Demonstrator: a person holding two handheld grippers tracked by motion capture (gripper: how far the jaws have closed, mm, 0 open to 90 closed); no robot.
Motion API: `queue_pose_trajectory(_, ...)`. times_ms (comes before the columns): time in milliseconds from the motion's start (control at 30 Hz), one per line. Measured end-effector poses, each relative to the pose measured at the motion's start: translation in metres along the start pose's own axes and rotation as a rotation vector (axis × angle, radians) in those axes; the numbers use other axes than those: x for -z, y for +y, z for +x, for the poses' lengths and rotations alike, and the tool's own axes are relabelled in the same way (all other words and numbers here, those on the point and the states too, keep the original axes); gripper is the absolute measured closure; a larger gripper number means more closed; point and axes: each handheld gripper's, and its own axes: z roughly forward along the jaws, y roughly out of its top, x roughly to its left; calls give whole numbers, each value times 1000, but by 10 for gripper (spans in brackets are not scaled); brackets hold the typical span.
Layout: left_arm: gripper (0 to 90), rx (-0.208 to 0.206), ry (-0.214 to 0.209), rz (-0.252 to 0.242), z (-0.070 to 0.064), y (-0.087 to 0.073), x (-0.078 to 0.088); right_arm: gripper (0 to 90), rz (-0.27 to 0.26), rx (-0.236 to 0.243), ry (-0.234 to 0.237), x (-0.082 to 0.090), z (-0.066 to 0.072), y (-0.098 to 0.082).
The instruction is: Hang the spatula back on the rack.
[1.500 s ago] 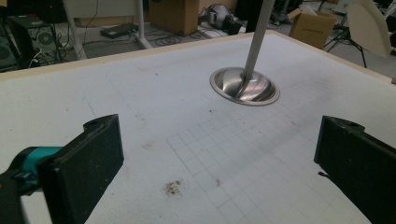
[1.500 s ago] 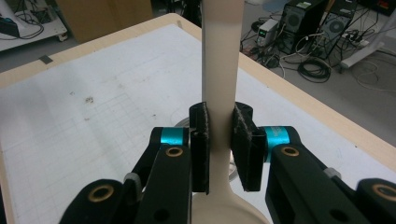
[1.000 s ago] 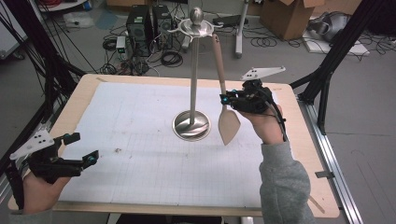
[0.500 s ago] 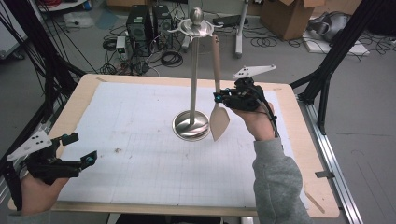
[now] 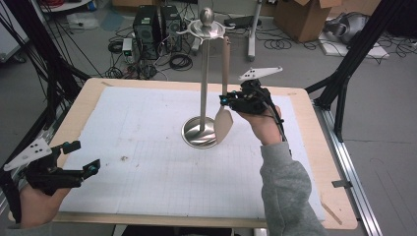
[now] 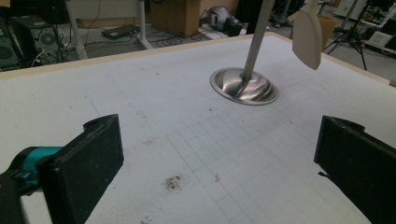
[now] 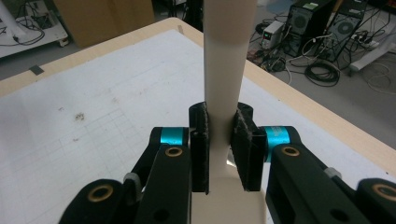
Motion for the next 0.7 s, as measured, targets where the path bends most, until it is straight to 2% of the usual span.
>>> queue_pose_trajectory(133, 17, 2, 1, 0, 0, 0, 0, 781, -5, 2, -12, -4, 1, 1)
queue_pose_trajectory(467, 17, 6, 9, -10, 1, 0, 4, 781, -9, -3, -4, -7, 1, 2)
queue_pose_trajectory(700, 17, 0, 4, 1, 0, -1, 2, 777, -11, -4, -3, -7, 1, 2)
